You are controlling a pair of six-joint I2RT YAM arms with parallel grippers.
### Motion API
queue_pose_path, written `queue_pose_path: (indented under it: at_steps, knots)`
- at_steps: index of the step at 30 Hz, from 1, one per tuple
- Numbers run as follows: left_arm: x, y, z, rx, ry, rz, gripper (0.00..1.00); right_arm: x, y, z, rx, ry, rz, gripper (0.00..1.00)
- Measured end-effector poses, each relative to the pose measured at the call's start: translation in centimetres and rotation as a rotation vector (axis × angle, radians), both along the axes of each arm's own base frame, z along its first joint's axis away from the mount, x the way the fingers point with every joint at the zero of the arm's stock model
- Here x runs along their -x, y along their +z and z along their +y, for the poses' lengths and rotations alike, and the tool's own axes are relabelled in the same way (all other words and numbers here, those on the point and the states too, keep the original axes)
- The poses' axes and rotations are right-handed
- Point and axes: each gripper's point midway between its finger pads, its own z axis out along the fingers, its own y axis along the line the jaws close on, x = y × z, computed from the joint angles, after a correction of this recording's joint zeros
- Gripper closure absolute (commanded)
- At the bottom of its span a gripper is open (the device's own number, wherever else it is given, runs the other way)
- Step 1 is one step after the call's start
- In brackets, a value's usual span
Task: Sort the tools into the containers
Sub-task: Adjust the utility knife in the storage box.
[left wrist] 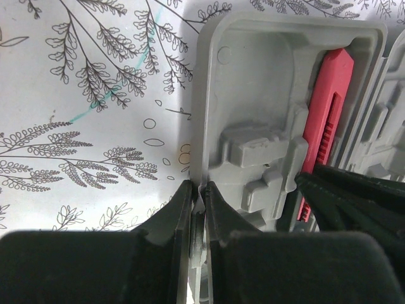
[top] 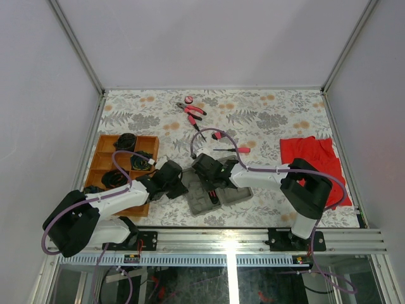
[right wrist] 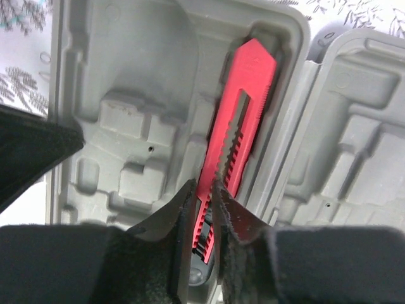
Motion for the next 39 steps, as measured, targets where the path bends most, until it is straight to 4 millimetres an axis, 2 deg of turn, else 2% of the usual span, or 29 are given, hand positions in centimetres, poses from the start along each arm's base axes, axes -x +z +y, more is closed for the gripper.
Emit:
queue_pose_path:
  at_steps: [8,16,19,23,32,39]
  knots:
    - [0.0,0.0,0.0,-0.001,-0.003,-0.003,1.00,1.3,1.5,0.0,-0.027,0.044,0.005,0.60]
    - [0.0,0.0,0.0,-0.005,-0.013,-0.008,1.00,0.9,8.6,-0.3,-0.246,0.028,-0.156,0.46]
    - [-0.1,0.0,0.0,-0.006,-0.020,-0.013,1.00,0.5,9.8,-1.1,-0.282,0.004,-0.201,0.42]
    - [-0.2,0.0,-0.3,0.000,-0.050,-0.020,1.00,-0.5,9.3,-3.2,-0.269,-0.052,-0.206,0.40]
    - [-0.7,0.0,-0.8,0.002,-0.125,-0.031,1.00,-3.6,7.4,-9.5,-0.202,-0.230,-0.190,0.38]
    - [-1.1,0.0,-0.5,0.002,-0.150,-0.031,0.89,-6.1,7.0,-13.6,-0.150,-0.321,-0.204,0.37]
